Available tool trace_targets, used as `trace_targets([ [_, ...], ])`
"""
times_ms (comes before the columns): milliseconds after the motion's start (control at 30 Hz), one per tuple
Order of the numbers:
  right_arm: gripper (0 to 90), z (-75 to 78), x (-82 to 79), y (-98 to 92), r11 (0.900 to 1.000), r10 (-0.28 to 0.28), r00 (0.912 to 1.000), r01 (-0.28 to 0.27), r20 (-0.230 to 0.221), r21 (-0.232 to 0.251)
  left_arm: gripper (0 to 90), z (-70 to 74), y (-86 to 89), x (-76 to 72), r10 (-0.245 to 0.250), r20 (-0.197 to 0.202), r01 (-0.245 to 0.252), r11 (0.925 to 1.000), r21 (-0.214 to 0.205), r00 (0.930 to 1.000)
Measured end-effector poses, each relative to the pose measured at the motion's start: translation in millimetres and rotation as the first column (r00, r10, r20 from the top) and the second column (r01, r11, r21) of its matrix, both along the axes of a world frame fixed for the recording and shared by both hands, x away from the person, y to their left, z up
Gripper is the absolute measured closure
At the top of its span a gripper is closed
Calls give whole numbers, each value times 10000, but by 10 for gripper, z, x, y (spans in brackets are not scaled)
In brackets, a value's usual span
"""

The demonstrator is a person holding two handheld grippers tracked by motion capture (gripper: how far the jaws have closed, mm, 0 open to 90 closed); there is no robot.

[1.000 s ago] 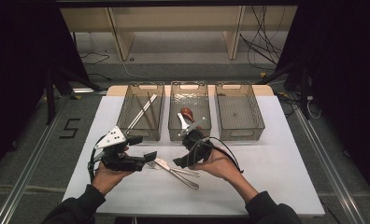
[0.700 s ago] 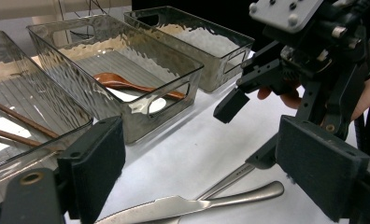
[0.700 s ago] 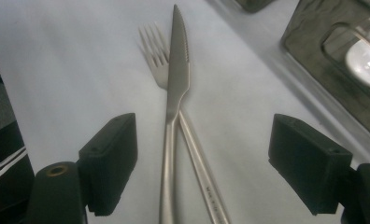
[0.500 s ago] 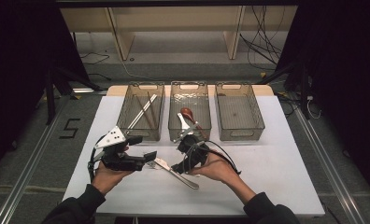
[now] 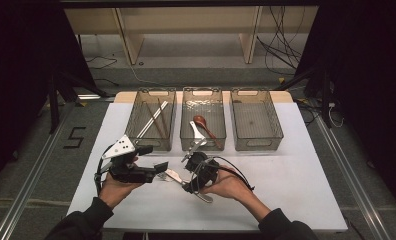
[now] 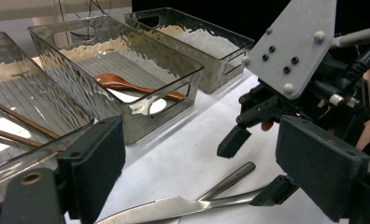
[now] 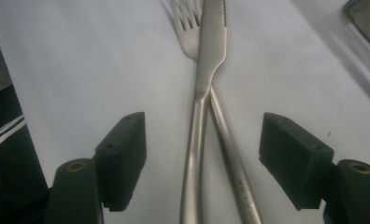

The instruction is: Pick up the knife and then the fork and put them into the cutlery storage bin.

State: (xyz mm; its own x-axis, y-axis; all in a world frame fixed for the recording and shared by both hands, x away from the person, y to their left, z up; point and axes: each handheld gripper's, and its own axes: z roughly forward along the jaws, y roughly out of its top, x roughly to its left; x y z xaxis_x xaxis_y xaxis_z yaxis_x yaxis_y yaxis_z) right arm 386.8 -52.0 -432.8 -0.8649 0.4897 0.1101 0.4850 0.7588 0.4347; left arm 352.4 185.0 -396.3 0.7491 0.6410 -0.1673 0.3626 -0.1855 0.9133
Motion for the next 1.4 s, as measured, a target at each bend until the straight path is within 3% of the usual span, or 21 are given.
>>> trace_targets([
  [533, 560, -121, -32, 113, 9956, 574, 9983, -582, -131, -728, 156, 3, 50, -34, 39, 80, -39, 10000, -39, 10000],
  [767, 591, -170, -23, 139, 9915, 641, 9976, -666, -264, -1116, 156, 2, 38, -40, 51, 96, -50, 10000, -25, 9999],
  [1400, 668, -289, -5, 218, 9852, 516, 9984, -546, -229, -1626, 156, -5, 37, -40, 0, 91, 0, 10000, 46, 10000],
])
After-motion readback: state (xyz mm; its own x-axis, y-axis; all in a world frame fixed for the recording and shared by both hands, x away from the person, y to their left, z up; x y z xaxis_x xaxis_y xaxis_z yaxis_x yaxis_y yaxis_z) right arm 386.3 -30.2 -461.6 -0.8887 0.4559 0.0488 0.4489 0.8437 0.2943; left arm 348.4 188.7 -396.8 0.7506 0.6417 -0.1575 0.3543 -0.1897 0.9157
